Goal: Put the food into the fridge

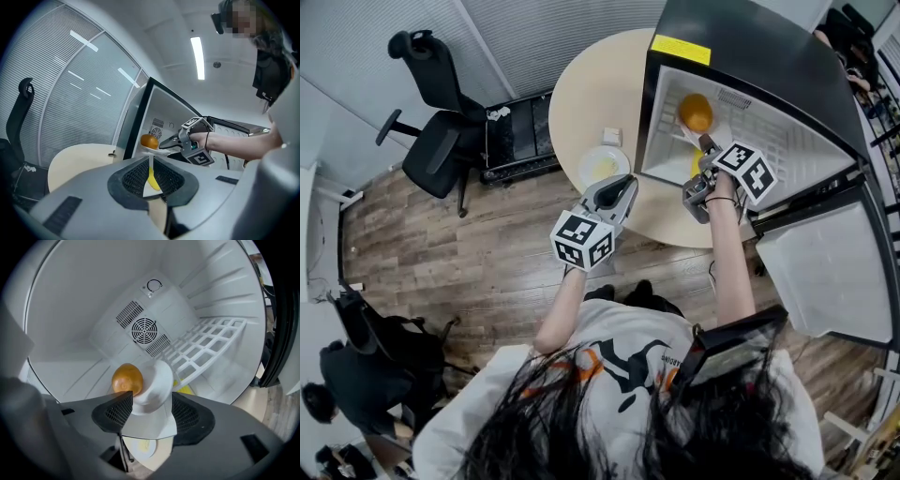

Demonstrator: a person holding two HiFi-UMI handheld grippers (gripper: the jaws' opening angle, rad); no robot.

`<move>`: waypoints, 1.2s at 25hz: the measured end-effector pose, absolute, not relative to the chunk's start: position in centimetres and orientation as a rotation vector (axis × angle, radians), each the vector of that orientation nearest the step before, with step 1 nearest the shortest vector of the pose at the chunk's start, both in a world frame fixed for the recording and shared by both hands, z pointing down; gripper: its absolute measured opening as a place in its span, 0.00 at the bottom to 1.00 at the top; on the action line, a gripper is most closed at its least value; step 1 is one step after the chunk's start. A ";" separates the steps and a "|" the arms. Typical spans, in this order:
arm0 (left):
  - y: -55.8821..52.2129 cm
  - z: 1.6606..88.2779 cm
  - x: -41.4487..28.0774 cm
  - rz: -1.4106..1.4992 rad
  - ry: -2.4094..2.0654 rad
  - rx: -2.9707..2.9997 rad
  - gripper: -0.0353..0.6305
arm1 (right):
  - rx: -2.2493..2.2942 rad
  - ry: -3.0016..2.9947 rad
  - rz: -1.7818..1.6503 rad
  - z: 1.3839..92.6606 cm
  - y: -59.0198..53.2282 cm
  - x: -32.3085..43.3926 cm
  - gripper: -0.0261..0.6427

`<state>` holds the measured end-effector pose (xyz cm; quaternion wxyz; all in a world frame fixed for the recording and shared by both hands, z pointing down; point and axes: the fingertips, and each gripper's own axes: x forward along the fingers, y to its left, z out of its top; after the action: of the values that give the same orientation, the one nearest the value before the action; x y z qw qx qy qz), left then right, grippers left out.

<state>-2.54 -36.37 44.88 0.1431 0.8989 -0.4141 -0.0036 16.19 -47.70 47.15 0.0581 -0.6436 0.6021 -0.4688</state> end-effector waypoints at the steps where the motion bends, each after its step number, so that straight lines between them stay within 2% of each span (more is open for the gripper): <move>1: -36.4 44.9 -2.6 -0.010 -1.195 2.591 0.09 | -1.975 1.821 -1.418 47.4 -47.6 16.4 0.41; 11: -36.6 45.2 -2.3 -0.001 -1.157 2.605 0.09 | -1.900 1.794 -1.381 47.1 -46.0 16.7 0.42; 19: -36.5 45.0 -1.7 0.013 -1.100 2.630 0.09 | -1.784 1.926 -1.384 46.2 -42.8 13.8 0.42; 27: -35.7 45.1 -2.6 0.024 -1.059 2.645 0.09 | -1.715 2.178 -1.168 44.3 -39.8 9.8 0.41; 28: -35.6 45.0 -2.8 0.024 -1.057 2.646 0.09 | -1.706 2.200 -1.155 44.3 -39.5 9.2 0.39; 30: -35.3 44.9 -3.3 0.021 -1.049 2.652 0.09 | -1.700 2.225 -1.135 44.4 -38.7 8.3 0.26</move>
<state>-3.27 -35.29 44.89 0.1445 0.9201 -0.3639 0.0073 8.30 -38.67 44.43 0.0603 -0.5618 0.7350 -0.3749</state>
